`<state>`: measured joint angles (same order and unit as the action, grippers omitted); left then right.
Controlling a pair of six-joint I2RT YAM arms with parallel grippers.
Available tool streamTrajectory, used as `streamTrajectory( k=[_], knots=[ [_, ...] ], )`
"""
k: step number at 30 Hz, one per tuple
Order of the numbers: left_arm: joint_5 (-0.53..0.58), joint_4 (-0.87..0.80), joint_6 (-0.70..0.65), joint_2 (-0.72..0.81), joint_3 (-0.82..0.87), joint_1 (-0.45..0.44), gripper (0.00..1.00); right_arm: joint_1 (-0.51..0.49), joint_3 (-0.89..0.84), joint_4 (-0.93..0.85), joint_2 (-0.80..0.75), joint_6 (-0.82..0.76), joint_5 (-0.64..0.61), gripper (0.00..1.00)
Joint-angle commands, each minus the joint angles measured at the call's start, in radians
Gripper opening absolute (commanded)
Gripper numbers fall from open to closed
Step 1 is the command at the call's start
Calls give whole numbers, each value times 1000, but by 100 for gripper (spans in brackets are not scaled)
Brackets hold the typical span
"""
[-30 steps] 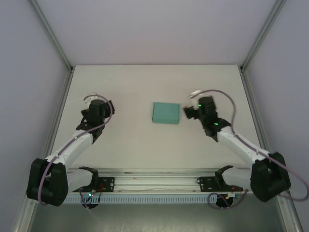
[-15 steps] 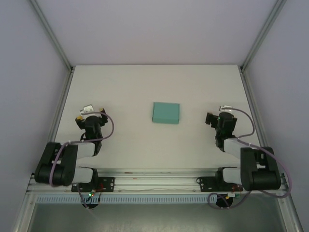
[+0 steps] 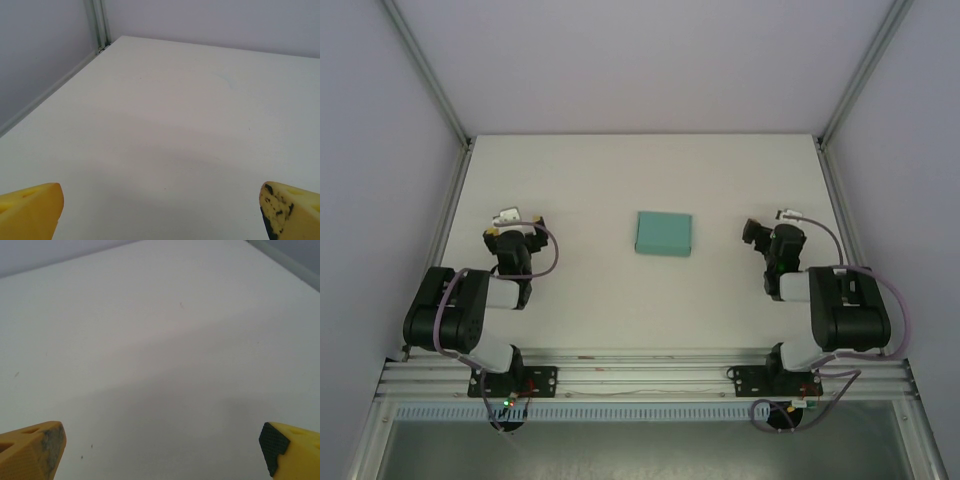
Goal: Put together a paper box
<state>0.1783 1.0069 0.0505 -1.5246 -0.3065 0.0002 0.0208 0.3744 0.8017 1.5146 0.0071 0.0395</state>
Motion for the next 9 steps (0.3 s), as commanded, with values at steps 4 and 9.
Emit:
streamTrajectory(
  k=[4, 9],
  knots=[
    [-20, 6, -12, 11, -10, 4, 100, 1, 18, 25, -15, 27, -46, 100],
    [-20, -1, -11, 12, -11, 4, 100, 2, 19, 18, -18, 27, -46, 100]
  ],
)
